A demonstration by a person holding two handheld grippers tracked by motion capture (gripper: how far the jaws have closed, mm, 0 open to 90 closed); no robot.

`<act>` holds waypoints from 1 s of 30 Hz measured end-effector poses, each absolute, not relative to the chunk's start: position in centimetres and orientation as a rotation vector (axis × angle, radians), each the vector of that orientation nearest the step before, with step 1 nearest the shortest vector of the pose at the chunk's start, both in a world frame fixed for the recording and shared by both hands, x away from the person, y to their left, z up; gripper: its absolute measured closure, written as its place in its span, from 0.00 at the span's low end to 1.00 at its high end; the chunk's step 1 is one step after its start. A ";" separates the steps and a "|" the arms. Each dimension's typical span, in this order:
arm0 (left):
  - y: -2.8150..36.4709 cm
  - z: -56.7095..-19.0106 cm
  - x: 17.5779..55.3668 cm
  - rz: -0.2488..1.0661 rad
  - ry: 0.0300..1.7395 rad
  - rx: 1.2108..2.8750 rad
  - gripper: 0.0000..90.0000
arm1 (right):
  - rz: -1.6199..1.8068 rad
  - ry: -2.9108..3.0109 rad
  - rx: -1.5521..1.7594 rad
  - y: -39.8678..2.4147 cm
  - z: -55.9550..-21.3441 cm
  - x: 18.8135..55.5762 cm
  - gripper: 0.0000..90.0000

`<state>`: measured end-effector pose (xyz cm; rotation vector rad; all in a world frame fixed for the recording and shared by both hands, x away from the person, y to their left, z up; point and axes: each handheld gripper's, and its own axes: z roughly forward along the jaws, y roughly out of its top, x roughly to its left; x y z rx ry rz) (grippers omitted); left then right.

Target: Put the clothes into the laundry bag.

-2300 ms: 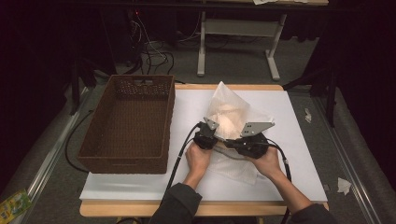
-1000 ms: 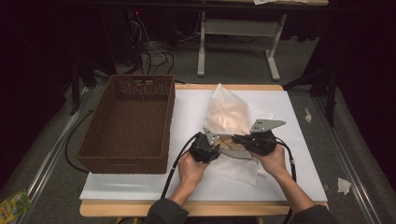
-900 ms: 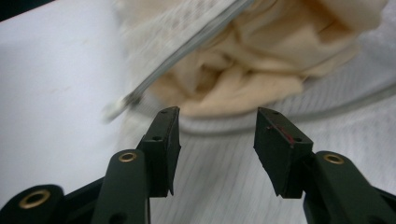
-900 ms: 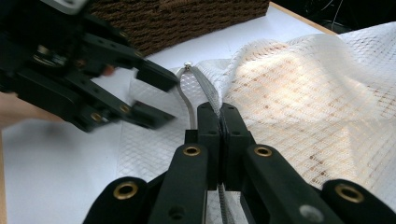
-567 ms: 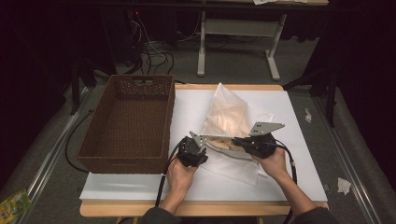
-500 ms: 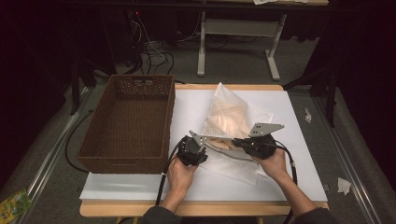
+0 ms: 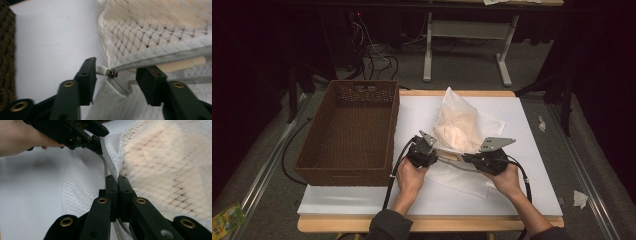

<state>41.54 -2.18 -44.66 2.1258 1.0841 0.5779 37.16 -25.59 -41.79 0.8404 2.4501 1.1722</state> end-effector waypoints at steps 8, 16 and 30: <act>-1.9 -44.5 40.9 0.553 1.063 2.187 0.93 | 1.153 2.443 0.844 -25.7 -42.4 37.1 0.99; -0.8 -44.4 38.6 0.530 1.057 2.208 0.94 | 1.120 2.450 0.832 -25.7 -42.8 37.0 0.99; 0.2 -46.1 34.8 0.454 1.044 2.242 0.94 | 1.072 2.491 0.830 -25.7 -44.6 36.0 0.98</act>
